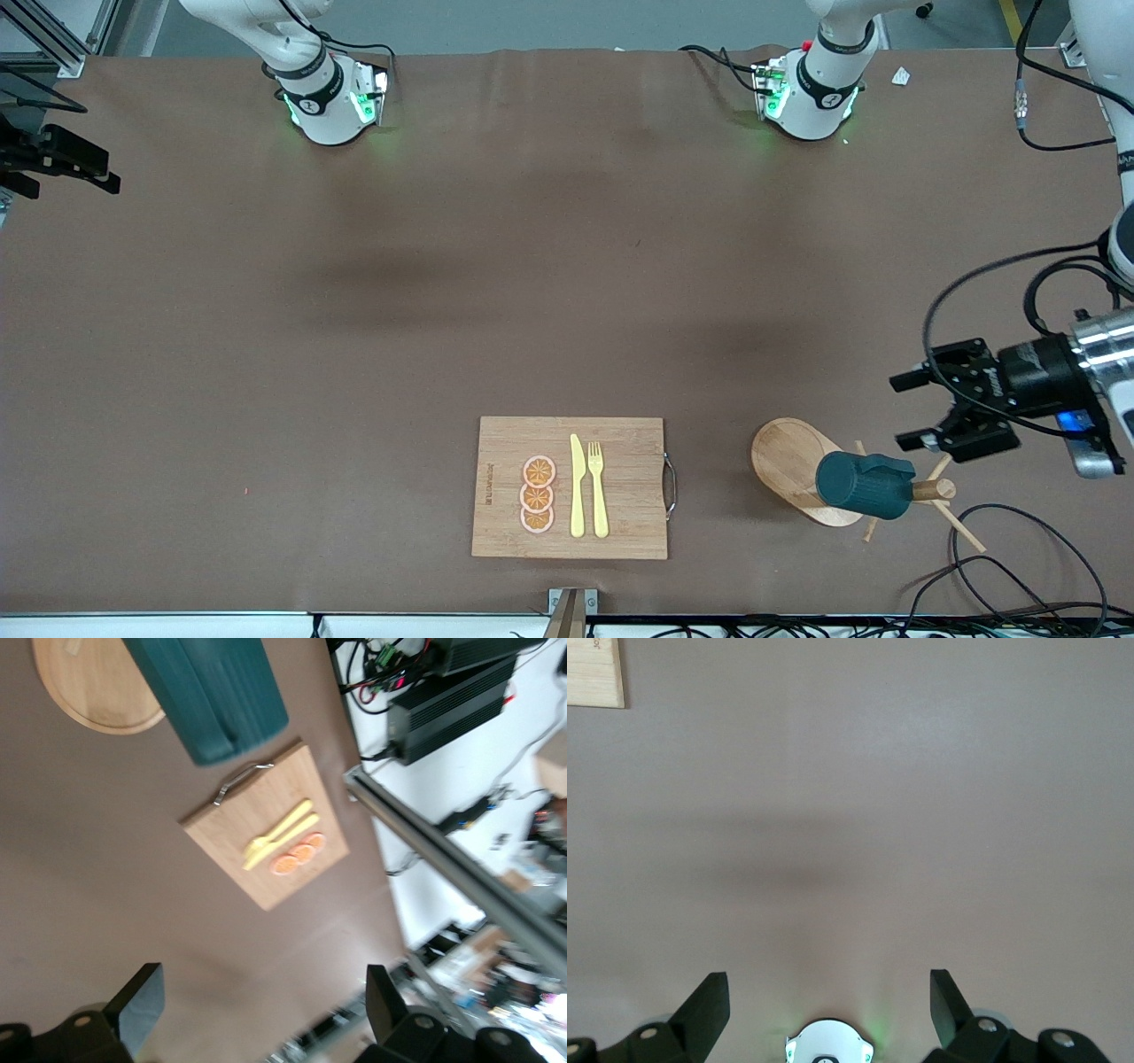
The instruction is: Pass cup and hang on rack
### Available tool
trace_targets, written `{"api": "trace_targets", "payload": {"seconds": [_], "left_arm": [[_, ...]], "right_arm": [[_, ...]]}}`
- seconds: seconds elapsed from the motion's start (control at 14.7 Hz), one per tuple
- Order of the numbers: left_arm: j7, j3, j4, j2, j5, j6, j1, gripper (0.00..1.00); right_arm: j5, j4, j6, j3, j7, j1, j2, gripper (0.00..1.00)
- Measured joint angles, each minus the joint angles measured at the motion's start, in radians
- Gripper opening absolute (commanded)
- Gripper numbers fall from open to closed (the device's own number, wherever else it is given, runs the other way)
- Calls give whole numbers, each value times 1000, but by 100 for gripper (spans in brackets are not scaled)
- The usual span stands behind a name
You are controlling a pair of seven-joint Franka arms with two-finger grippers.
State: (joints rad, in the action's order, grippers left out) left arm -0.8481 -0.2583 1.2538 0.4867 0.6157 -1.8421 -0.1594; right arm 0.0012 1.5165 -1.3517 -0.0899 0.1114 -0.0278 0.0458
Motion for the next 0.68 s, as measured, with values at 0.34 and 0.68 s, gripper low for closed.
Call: {"api": "trace_targets", "payload": {"seconds": [0.34, 0.68], "left_arm": [[-5, -81, 3, -26, -364, 20, 113, 100], [19, -212, 4, -55, -683, 102, 155, 100]], "right_arm": [[0, 0, 0, 0, 0, 0, 0, 100], [0, 0, 0, 0, -1, 0, 0, 100]]}}
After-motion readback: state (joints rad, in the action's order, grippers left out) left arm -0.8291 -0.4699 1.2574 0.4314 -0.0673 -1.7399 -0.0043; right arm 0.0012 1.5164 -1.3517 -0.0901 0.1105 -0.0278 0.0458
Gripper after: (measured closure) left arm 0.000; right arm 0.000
